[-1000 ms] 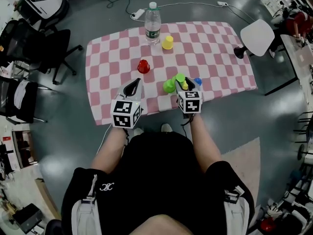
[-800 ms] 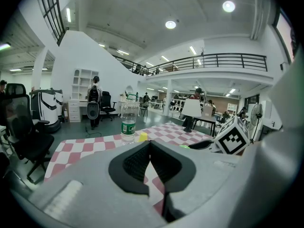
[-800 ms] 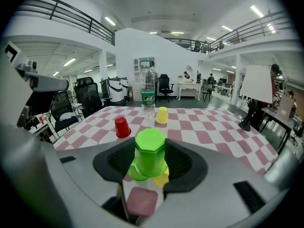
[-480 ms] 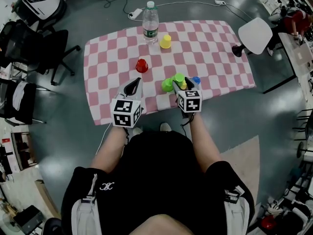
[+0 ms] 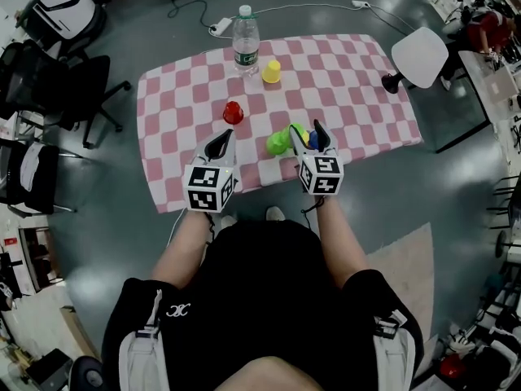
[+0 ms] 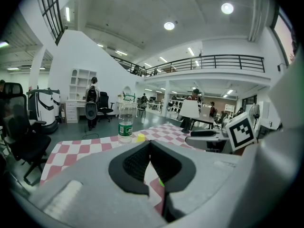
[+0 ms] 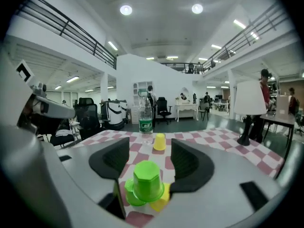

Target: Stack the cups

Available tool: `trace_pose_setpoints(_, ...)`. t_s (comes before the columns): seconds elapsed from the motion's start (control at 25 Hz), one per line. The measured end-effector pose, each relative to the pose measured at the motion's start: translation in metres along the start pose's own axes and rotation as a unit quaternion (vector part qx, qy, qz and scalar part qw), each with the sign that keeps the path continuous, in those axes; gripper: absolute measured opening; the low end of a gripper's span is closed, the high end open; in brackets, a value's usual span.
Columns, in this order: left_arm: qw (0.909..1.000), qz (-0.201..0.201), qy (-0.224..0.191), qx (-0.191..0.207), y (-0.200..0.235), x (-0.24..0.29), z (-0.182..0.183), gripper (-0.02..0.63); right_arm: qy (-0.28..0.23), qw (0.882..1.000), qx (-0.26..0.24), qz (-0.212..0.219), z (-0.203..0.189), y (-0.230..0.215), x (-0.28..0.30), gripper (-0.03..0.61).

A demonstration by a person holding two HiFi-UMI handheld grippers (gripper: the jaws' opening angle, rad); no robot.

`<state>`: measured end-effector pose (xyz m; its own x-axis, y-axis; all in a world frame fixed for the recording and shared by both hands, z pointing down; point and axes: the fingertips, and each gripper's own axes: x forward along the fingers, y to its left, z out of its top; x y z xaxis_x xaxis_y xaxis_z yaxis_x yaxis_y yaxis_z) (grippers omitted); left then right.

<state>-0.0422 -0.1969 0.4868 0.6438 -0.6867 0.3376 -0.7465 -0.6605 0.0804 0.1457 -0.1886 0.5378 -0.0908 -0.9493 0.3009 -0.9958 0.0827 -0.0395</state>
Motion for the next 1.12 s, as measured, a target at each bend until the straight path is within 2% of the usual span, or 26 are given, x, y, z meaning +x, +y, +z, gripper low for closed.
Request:
trace_pose_setpoints(0.04,1.0,0.0,-0.002,0.0,0.0,0.001,0.002,0.015,-0.02,1.0,-0.01,-0.01,0.011,-0.001,-0.005,0.239)
trace_pose_setpoints(0.08,1.0,-0.001,-0.006,0.001,-0.001,0.001,0.004,0.015,-0.041,0.999,-0.022,-0.026,0.023,-0.004,-0.011,0.145)
trace_pose_setpoints(0.12,0.9999,-0.002,-0.011,0.002,-0.002,0.002,0.007,0.015,-0.064,0.996,-0.036,-0.045,0.036,-0.006,-0.017,0.021)
trace_pose_setpoints(0.16,0.9999,-0.002,-0.017,0.002,-0.002,0.002,0.01,0.015,-0.086,0.994,-0.049,-0.056,0.049,-0.006,-0.024,0.003)
trace_pose_setpoints(0.32,0.9992,0.003,-0.04,0.005,-0.002,-0.001,0.024,0.015,-0.134,0.989,-0.05,-0.039,0.084,0.012,-0.039,0.003)
trace_pose_setpoints(0.48,0.9978,0.014,-0.064,0.007,0.0,-0.006,0.035,0.015,-0.137,0.99,-0.033,-0.003,0.093,0.035,-0.037,0.003)
trace_pose_setpoints(0.64,0.9973,0.018,-0.071,0.008,0.003,-0.011,0.039,0.015,-0.121,0.991,-0.035,0.036,0.089,0.057,-0.029,0.002)
trace_pose_setpoints(0.84,0.997,0.028,-0.071,0.008,0.013,-0.02,0.035,0.015,-0.109,0.991,-0.046,0.06,0.091,0.074,-0.021,0.003)
trace_pose_setpoints(0.96,0.9965,0.04,-0.073,0.003,0.023,-0.028,0.032,0.015,-0.094,0.99,-0.069,0.082,0.099,0.091,-0.011,0.003)
trace_pose_setpoints(1.12,0.9954,0.059,-0.075,-0.005,0.038,-0.042,0.027,0.015,-0.036,0.984,-0.122,0.125,0.102,0.12,0.014,0.003)
